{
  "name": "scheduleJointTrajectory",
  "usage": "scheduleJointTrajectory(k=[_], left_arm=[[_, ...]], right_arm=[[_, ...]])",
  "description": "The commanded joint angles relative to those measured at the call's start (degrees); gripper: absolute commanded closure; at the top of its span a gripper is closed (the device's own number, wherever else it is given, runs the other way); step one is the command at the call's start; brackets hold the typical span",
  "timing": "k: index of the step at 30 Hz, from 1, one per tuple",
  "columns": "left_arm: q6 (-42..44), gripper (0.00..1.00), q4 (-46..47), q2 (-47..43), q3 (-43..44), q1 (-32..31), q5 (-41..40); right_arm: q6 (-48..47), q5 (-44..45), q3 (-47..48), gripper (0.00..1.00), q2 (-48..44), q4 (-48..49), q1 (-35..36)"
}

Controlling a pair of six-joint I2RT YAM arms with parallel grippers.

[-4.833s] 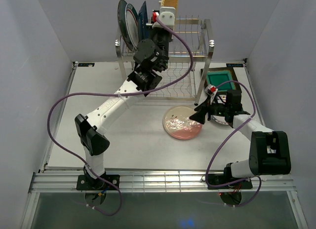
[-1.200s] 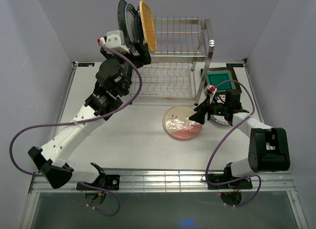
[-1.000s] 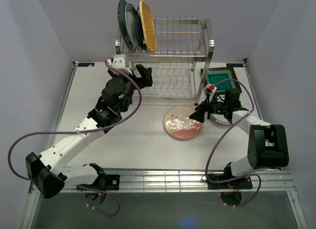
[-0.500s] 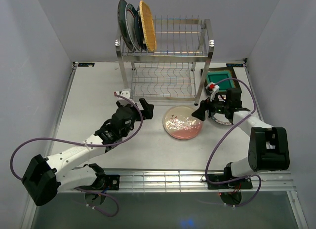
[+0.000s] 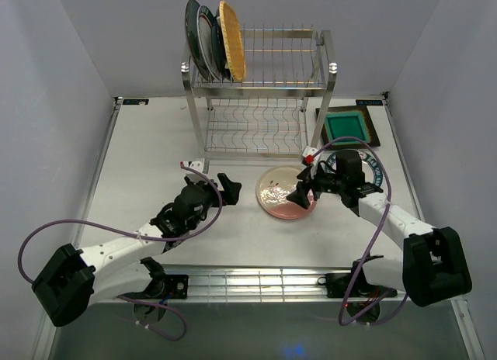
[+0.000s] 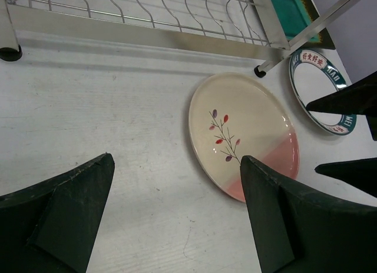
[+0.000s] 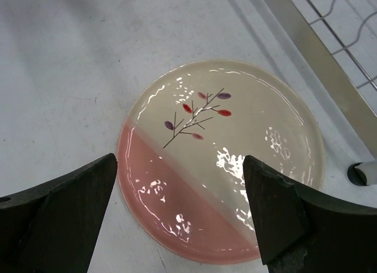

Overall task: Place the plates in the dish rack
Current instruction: Pick up the plate at the center of the board.

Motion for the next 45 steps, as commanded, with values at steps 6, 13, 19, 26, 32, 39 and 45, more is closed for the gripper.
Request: scheduleJointTrajectory(k=[6,13,19,26,32,39,45], left_arm=[[-0.4,0.02,2.2,-3.1,-2.3,-0.1,1.3],[-0.6,0.02,2.5,0.5,-1.1,-0.1,1.7],[-0.8,0.02,2.5,2.2,-0.7,-0.2,2.0],[-0.8,0.02,2.9,1.7,-1.4,-0.1,1.2],[-1.3,0.02,3.2,3.2,-0.9,-0.2,1.7],[-1.5,0.02,4.1,4.5,-0.8,-0.2,2.4],[-1.5,0.02,4.5,3.8,-1.3,-0.2,2.3]], right_arm=[[-10.3,3.4,-1.4,0.08,-0.9,-3.4,10.4],[-13.2,7.8,-0.6,0.09,1.1,-7.0,14.0],[-15.7,11.4,1.0,0.14,5.9,-10.0,17.6],[-16.1,15.3,1.0,0.20,8.8,-9.0,20.0],[-14.9,20.1,0.2,0.29,9.9,-6.0,20.9],[-14.7,24.6,-0.9,0.36,10.4,-2.0,22.3],[-16.0,28.5,-2.0,0.43,11.5,-0.5,24.8]])
